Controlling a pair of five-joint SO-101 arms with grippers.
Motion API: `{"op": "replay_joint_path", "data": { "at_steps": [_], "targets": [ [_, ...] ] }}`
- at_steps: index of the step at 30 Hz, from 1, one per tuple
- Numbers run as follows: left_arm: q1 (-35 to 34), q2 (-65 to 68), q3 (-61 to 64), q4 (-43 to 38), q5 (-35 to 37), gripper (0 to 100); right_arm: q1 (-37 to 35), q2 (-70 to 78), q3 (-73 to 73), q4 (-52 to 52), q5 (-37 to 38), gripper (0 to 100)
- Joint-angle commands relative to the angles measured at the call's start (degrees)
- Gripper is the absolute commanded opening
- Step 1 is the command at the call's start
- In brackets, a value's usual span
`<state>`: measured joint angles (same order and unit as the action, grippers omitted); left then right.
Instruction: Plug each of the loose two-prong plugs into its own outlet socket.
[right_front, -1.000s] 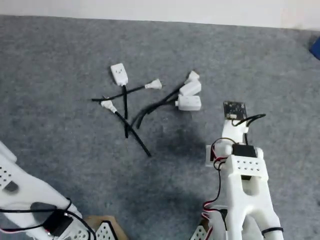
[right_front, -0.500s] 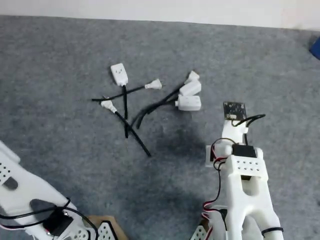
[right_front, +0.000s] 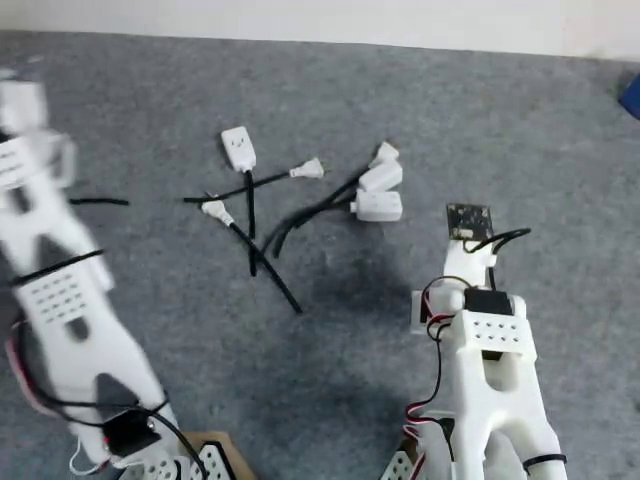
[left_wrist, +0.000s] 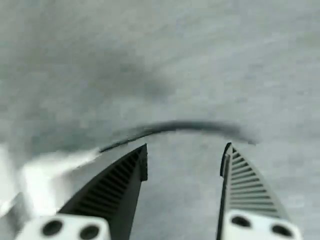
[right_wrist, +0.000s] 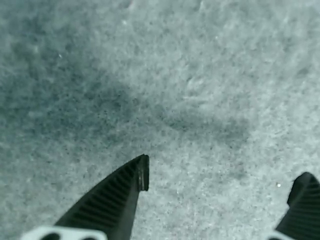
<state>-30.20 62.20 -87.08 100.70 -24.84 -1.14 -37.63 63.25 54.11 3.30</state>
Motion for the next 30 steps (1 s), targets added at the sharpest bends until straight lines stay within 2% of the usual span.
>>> {"op": "replay_joint_path", "data": {
  "at_steps": [1, 3, 5, 9, 12, 18, 22, 24, 28, 30],
  "targets": [
    [12.0, -1.2, -2.0, 1.0, 4.5, 25, -0.6, -1.6, -0.3, -0.4, 0.4, 41.4],
    [17.5, -1.2, -2.2, 0.3, 6.9, 25, -0.6, -1.6, -0.3, -0.4, 0.4, 41.4],
    [21.4, -0.9, -2.0, -4.3, 9.6, 25, -0.6, -1.6, -0.3, -0.4, 0.4, 41.4],
    [25.5, -0.7, -1.5, -14.2, 14.4, 25, -1.1, -2.2, 0.9, -0.4, 0.4, 41.4],
    [27.7, -0.7, 4.3, -18.9, 17.1, 25, -2.2, -2.2, 1.1, -0.4, 0.6, 41.4],
    [25.7, -0.7, 16.7, -28.4, 21.4, 25, -2.1, -2.2, 1.1, -0.4, 0.6, 41.4],
    [20.6, -1.0, 17.4, -31.2, 30.2, 25, -2.1, -2.2, 1.1, -0.4, 0.5, 41.4],
    [19.5, -1.1, 17.4, -31.3, 31.5, 25, -2.1, -2.2, 1.1, -0.4, 0.5, 41.4],
    [21.5, -0.8, 17.5, -31.2, 31.9, 25, -2.1, -2.2, 1.1, -0.4, 0.6, 41.4],
    [23.5, -0.7, 17.7, -30.6, 34.4, 25, -2.1, -2.2, 1.1, -0.4, 0.5, 41.4]
  ]
}}
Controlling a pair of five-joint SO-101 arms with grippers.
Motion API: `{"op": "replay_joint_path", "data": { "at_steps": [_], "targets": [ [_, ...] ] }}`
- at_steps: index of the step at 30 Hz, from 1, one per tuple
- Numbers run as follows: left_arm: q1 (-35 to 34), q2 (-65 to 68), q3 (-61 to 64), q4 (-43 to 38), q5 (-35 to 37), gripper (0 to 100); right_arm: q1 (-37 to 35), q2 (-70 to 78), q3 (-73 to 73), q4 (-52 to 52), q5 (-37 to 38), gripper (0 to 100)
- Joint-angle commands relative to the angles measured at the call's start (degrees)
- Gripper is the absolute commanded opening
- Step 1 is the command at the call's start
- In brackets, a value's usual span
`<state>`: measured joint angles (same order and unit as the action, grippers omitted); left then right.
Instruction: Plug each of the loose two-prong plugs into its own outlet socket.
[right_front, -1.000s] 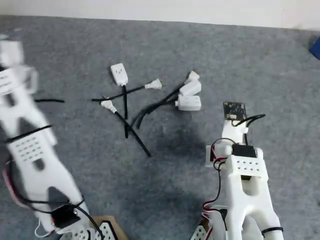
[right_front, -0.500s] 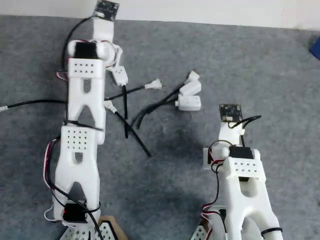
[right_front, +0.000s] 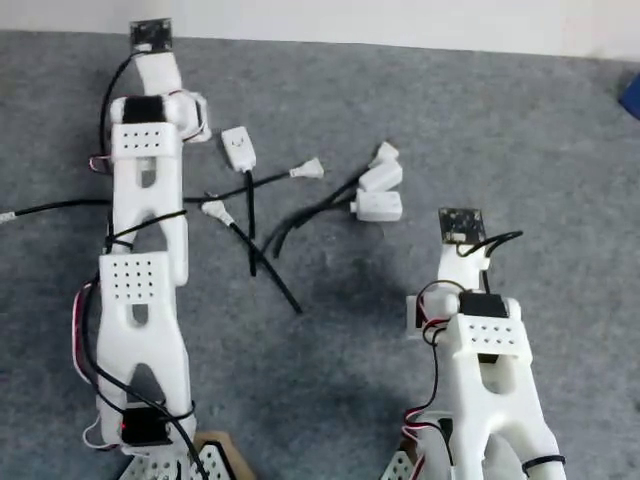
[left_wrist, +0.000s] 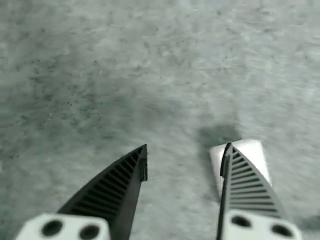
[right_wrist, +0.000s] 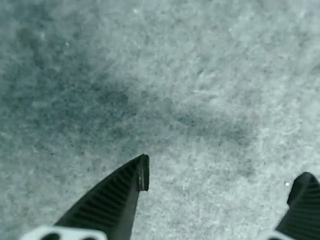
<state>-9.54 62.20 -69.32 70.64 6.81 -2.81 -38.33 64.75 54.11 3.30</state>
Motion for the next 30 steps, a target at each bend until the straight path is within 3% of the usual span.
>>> {"op": "replay_joint_path", "data": {
  "at_steps": [1, 12, 15, 21, 30],
  "targets": [
    [3.7, -0.7, 0.0, 0.3, 4.2, 25, -0.4, -1.5, -0.4, -0.4, 0.5, 41.4],
    [8.0, -0.7, 0.0, 1.7, 5.4, 25, -0.5, -1.5, -0.3, -0.4, 0.4, 41.4],
    [8.0, 0.5, 0.0, 0.8, 9.3, 25, -0.5, -1.5, -0.3, -0.4, 0.4, 41.4],
    [8.0, 7.9, -0.4, -2.2, 9.0, 25, -0.5, -1.4, -0.3, -0.4, 0.4, 41.4],
    [7.8, 8.6, -0.4, -2.5, 8.6, 23, -0.5, -1.4, -0.3, -0.4, 0.4, 41.4]
  ]
}}
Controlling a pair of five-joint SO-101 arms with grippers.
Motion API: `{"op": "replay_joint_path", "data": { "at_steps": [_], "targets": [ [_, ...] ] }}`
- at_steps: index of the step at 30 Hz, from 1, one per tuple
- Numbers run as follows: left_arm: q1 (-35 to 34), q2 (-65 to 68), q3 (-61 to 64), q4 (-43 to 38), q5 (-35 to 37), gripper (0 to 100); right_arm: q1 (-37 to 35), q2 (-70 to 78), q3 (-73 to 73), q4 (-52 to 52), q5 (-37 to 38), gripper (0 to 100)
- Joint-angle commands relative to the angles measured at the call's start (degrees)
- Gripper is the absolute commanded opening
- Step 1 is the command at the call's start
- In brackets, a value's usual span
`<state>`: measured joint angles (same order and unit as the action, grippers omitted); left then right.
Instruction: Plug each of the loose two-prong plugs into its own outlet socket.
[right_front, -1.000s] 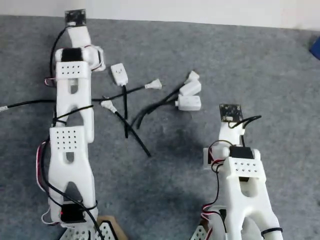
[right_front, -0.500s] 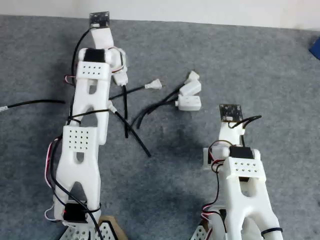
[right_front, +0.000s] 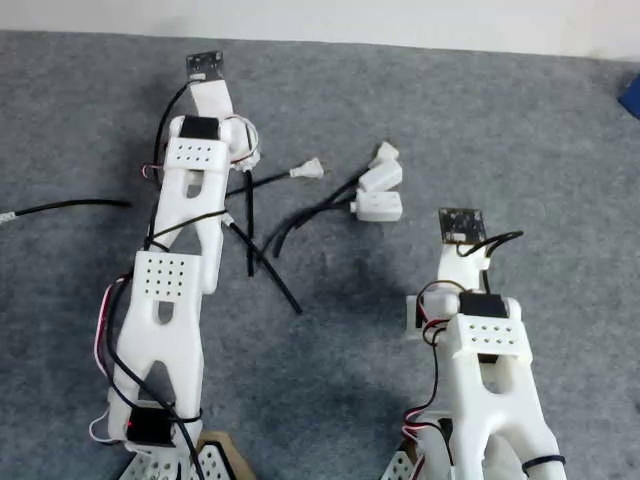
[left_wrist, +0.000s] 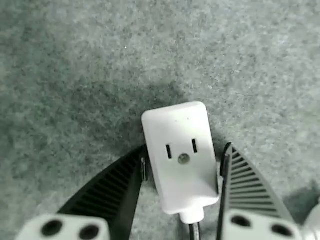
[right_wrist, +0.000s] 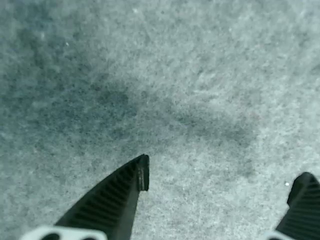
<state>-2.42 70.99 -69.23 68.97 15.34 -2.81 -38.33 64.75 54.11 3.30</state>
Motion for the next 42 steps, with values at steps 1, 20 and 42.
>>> {"op": "replay_joint_path", "data": {
  "at_steps": [1, 20, 42],
  "targets": [
    [0.6, -0.3, -0.5, -0.8, 0.1, 19, -0.5, -1.4, -0.3, -0.4, 0.4, 41.4],
    [2.7, -24.8, -25.5, 27.6, -18.7, 1, -2.9, -0.9, -0.2, -0.7, 0.4, 41.4],
    [33.1, -82.6, 96.1, 20.3, -60.4, 1, -2.2, -0.9, 1.5, -0.8, 4.1, 41.4]
  ]
}}
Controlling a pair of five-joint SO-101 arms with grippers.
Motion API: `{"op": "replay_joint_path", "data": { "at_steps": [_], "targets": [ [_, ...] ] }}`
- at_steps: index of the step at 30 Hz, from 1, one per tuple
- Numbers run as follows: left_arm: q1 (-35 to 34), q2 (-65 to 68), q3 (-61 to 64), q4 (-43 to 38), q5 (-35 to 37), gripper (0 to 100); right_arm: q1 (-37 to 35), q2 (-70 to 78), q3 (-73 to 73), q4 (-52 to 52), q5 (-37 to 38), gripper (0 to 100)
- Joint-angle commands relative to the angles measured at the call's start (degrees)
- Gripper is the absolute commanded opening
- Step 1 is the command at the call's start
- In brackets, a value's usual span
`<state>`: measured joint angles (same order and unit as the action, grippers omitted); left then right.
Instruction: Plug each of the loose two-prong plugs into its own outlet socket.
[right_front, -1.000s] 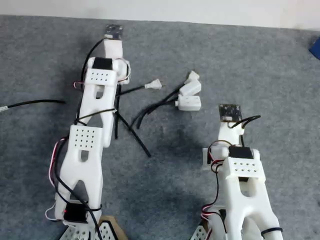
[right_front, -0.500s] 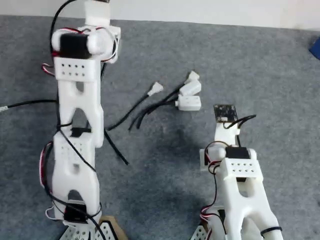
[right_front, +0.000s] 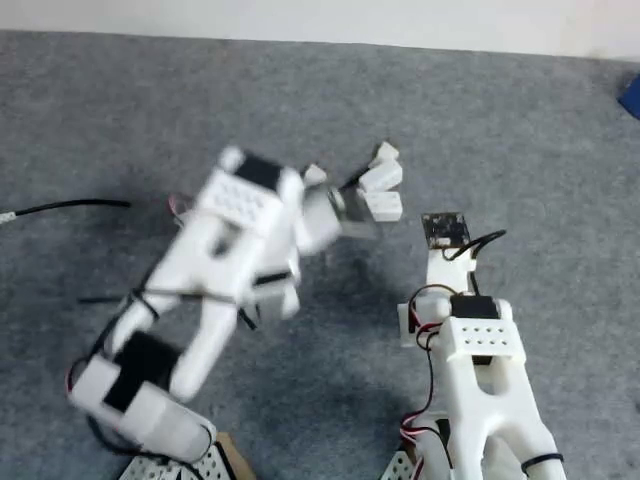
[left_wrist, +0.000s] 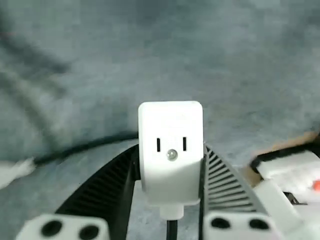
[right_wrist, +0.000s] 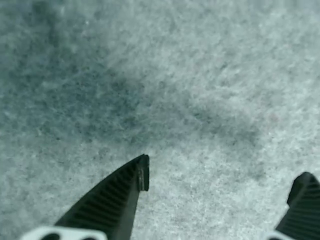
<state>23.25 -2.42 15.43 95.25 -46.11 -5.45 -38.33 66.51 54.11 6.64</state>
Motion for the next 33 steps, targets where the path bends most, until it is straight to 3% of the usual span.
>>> {"op": "replay_joint_path", "data": {
  "at_steps": [1, 3, 7, 14, 18, 33],
  "targets": [
    [9.9, -11.7, 15.7, -8.9, 2.5, 1, 0.4, -0.9, -0.3, -0.8, 0.8, 41.4],
    [13.4, -16.4, 23.4, -15.7, 5.6, 1, 0.4, -0.9, -0.3, -0.8, 0.8, 41.4],
    [13.7, -20.4, 34.2, -27.8, 7.5, 1, 2.0, -1.0, -0.5, -0.8, 0.8, 41.4],
    [2.7, -20.4, 42.8, -44.7, 7.6, 4, 2.4, -1.1, -0.3, -0.8, 0.8, 41.4],
    [-3.6, -20.4, 43.0, -45.5, 7.2, 21, 2.5, -1.5, -0.3, -0.8, 0.8, 41.4],
    [-4.5, -21.1, 35.9, -42.2, 5.9, 15, 2.2, -1.0, -0.3, -0.8, 0.8, 41.4]
  ]
}}
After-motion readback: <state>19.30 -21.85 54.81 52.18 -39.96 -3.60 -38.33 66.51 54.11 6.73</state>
